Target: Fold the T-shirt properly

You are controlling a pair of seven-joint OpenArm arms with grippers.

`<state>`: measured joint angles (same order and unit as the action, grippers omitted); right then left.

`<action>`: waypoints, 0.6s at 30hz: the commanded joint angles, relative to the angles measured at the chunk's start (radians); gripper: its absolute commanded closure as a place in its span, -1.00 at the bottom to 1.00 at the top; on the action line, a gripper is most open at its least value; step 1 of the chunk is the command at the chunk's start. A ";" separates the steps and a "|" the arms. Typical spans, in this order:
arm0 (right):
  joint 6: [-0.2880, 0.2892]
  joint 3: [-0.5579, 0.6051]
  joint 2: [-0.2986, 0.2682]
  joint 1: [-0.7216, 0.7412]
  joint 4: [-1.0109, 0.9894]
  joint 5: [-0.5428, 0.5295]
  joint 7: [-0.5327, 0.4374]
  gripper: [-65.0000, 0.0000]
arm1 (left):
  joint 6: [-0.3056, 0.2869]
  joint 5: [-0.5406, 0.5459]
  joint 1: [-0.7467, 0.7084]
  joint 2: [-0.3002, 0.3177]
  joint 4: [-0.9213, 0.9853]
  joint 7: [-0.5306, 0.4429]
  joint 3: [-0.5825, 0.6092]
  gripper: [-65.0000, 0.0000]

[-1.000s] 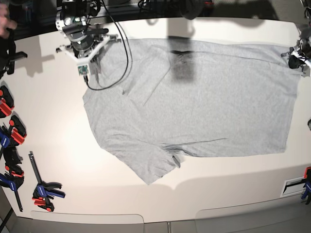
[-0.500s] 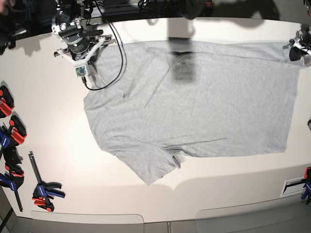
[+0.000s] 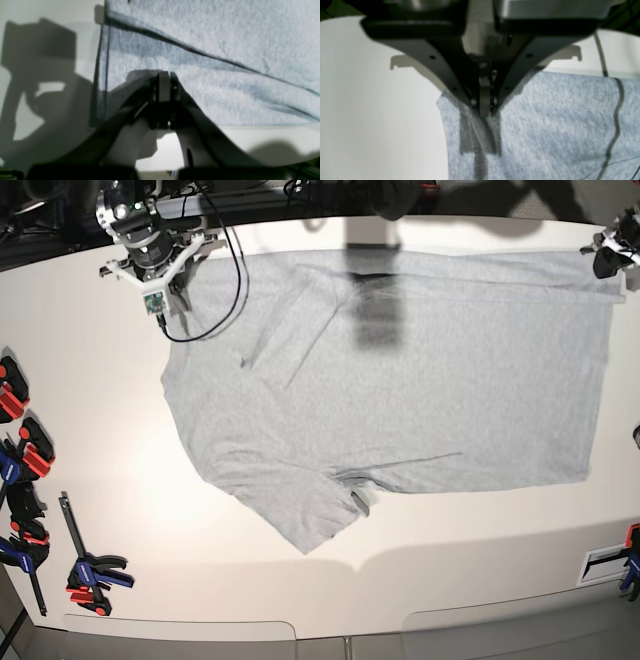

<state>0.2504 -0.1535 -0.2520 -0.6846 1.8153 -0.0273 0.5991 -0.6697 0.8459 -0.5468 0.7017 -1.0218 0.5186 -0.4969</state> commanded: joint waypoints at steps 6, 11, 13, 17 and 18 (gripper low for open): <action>0.004 0.003 -0.012 -0.098 0.002 0.051 0.211 1.00 | 0.033 -0.108 -0.139 -0.112 -0.115 0.139 -0.113 1.00; 0.004 -0.010 -0.011 -0.108 0.028 0.050 0.214 1.00 | 0.033 -0.108 -0.190 -0.148 -0.206 0.114 -0.202 1.00; 0.004 -0.010 -0.012 -0.108 0.029 0.050 0.214 1.00 | 0.034 -0.108 -0.186 -0.143 -0.228 0.109 -0.214 1.00; 0.004 -0.010 -0.011 -0.108 0.029 0.050 0.215 1.00 | 0.034 -0.113 -0.152 -0.129 -0.248 0.109 -0.216 1.00; 0.004 -0.010 -0.011 -0.108 0.029 0.050 0.215 1.00 | 0.034 -0.113 -0.140 -0.127 -0.248 0.113 -0.216 1.00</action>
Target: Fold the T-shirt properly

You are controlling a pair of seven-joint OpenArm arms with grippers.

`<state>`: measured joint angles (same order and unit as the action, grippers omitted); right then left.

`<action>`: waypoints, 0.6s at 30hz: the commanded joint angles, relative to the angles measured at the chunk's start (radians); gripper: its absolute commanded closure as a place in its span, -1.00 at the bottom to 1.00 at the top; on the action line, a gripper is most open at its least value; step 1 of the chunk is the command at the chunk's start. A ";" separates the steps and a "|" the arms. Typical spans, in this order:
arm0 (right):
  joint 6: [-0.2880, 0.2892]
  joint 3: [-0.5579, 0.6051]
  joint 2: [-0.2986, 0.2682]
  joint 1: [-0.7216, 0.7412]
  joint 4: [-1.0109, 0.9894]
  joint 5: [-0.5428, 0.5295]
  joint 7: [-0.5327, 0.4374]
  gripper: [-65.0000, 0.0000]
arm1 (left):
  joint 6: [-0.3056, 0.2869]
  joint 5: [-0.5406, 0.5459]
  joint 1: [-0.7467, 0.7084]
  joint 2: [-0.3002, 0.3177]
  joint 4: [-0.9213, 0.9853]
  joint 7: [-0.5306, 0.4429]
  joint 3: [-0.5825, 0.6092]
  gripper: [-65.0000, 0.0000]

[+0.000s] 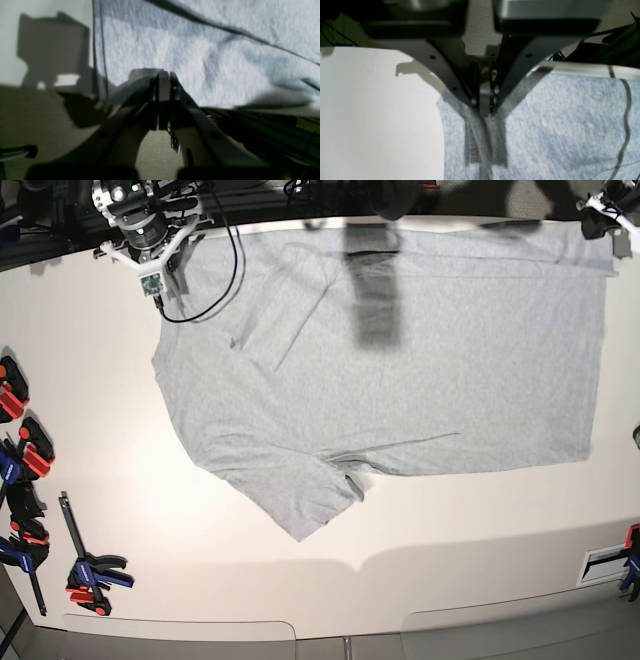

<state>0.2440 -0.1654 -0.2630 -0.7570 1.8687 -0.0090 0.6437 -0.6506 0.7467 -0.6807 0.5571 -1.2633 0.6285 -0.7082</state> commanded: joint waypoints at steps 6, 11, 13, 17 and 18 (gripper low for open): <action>-0.033 0.001 -0.001 -0.036 -0.009 0.032 0.166 1.00 | 0.014 0.003 0.020 0.030 -0.016 0.015 -0.006 1.00; -0.042 0.000 0.000 -0.036 0.087 0.031 0.142 1.00 | 0.014 0.069 0.013 0.034 -0.093 0.037 -0.057 1.00; -0.042 0.000 0.000 -0.036 0.137 0.031 0.142 1.00 | 0.014 0.102 0.013 0.034 -0.138 0.063 -0.100 1.00; -0.042 0.000 0.000 -0.035 0.221 0.031 0.118 1.00 | 0.014 0.146 0.013 0.034 -0.235 0.090 -0.191 1.00; -0.043 0.000 0.000 -0.035 0.239 0.031 0.107 1.00 | 0.014 0.149 0.013 0.034 -0.258 0.090 -0.209 0.88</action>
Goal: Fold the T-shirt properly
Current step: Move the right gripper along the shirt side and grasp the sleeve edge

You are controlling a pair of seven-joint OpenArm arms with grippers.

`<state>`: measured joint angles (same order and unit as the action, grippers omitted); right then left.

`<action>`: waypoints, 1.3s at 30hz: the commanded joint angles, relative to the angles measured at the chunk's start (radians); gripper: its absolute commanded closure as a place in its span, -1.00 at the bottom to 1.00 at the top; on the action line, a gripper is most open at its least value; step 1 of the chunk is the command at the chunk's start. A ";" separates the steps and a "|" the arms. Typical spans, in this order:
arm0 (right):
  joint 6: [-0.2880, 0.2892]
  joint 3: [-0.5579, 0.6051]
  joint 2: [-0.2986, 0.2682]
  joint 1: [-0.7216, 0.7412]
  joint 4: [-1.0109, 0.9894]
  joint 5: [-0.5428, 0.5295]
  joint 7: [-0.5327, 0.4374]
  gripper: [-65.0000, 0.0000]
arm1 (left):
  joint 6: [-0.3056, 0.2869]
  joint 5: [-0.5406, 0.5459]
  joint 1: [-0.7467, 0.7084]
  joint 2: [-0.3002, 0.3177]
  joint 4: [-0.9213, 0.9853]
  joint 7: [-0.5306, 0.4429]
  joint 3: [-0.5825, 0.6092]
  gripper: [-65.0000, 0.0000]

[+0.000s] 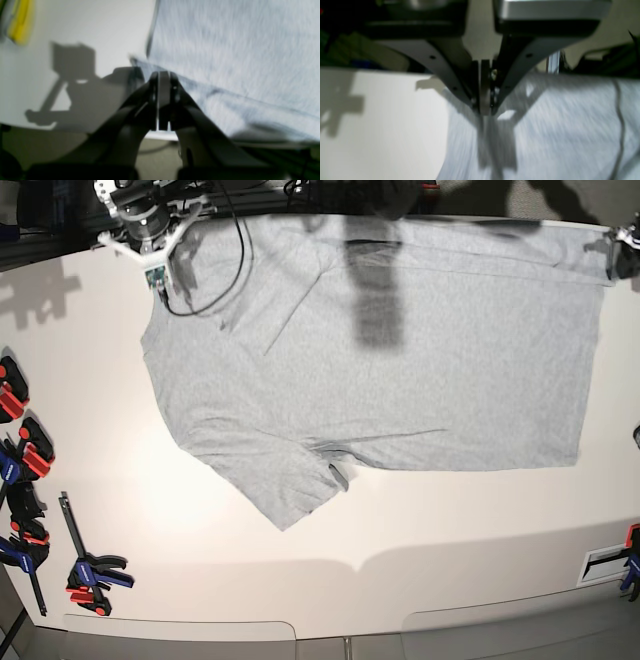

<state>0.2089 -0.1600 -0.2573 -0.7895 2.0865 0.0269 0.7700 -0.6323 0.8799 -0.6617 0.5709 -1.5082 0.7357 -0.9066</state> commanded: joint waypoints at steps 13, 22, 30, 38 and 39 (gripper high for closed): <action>-0.046 -0.005 -0.006 0.178 0.092 -0.003 -0.254 0.45 | -0.004 0.023 -0.006 0.019 -0.092 -0.060 -0.048 0.45; -0.060 -0.044 -0.006 0.439 -0.103 0.024 -0.237 0.45 | -0.005 0.019 -0.006 0.020 -0.092 -0.079 -0.048 0.33; 0.184 -0.182 -0.072 0.739 -0.568 -0.327 -0.199 0.26 | -0.005 0.019 -0.006 0.020 -0.092 -0.079 -0.048 0.32; 0.415 -0.200 -0.130 1.135 -1.059 -0.619 0.024 0.26 | -0.005 0.019 -0.006 0.019 -0.092 -0.082 -0.048 0.32; 0.427 -0.198 -0.130 1.181 -1.125 -0.618 0.023 0.26 | -0.005 0.019 -0.006 0.019 -0.092 -0.082 -0.048 0.32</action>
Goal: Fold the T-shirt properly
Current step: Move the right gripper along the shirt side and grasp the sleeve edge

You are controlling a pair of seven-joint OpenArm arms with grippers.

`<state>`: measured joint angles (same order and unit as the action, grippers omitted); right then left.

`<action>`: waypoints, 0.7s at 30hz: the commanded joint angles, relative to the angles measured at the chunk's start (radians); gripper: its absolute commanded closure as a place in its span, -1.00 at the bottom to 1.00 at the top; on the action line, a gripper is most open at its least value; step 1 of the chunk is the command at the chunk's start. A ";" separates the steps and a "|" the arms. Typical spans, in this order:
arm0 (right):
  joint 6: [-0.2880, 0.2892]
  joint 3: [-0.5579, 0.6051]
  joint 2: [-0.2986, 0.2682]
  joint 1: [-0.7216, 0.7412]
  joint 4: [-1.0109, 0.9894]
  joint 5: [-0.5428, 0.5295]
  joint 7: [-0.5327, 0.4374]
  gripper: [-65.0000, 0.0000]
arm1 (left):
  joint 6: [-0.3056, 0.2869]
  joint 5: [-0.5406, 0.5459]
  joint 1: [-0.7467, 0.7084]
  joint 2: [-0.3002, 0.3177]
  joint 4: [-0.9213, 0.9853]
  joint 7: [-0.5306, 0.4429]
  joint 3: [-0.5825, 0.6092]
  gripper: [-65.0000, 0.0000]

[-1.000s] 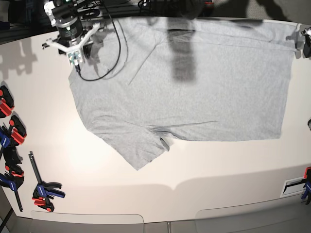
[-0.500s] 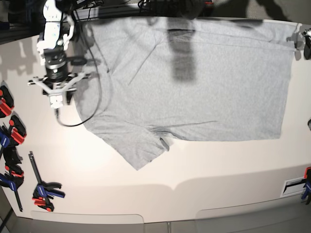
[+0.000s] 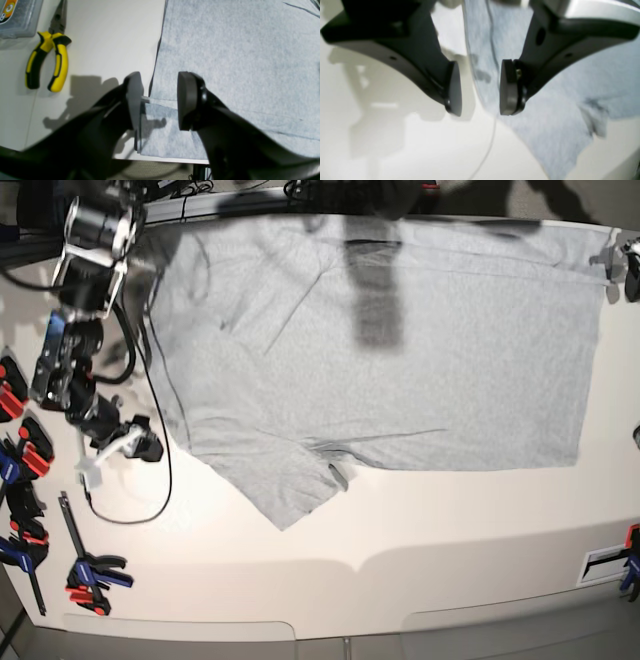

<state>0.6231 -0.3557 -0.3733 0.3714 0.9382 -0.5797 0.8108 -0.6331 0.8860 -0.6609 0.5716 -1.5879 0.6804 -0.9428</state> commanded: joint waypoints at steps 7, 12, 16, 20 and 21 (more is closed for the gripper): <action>0.031 0.081 -0.014 0.249 -0.398 0.087 -0.057 0.26 | -0.004 0.013 -0.006 0.019 -0.013 -0.027 -0.012 0.32; 0.018 0.179 0.010 0.270 -0.461 0.102 -0.031 0.26 | -0.003 0.013 -0.006 0.019 -0.013 -0.062 -0.012 0.32; 0.015 0.236 0.045 0.268 -0.461 0.104 -0.011 0.26 | -0.004 0.013 -0.006 0.019 -0.013 -0.084 -0.012 0.32; 0.015 0.253 0.069 0.268 -0.461 0.109 -0.009 0.55 | -0.002 0.008 0.003 0.020 -0.013 -0.084 -0.012 0.32; 0.015 0.253 0.071 0.268 -0.461 0.109 -0.010 0.75 | -0.002 0.005 0.009 0.023 -0.013 -0.083 -0.012 0.32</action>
<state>0.6369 -0.1055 -0.2932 0.6235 0.4728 -0.4953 0.7742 -0.6327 0.8753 -0.6498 0.5697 -1.5879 0.6262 -0.9428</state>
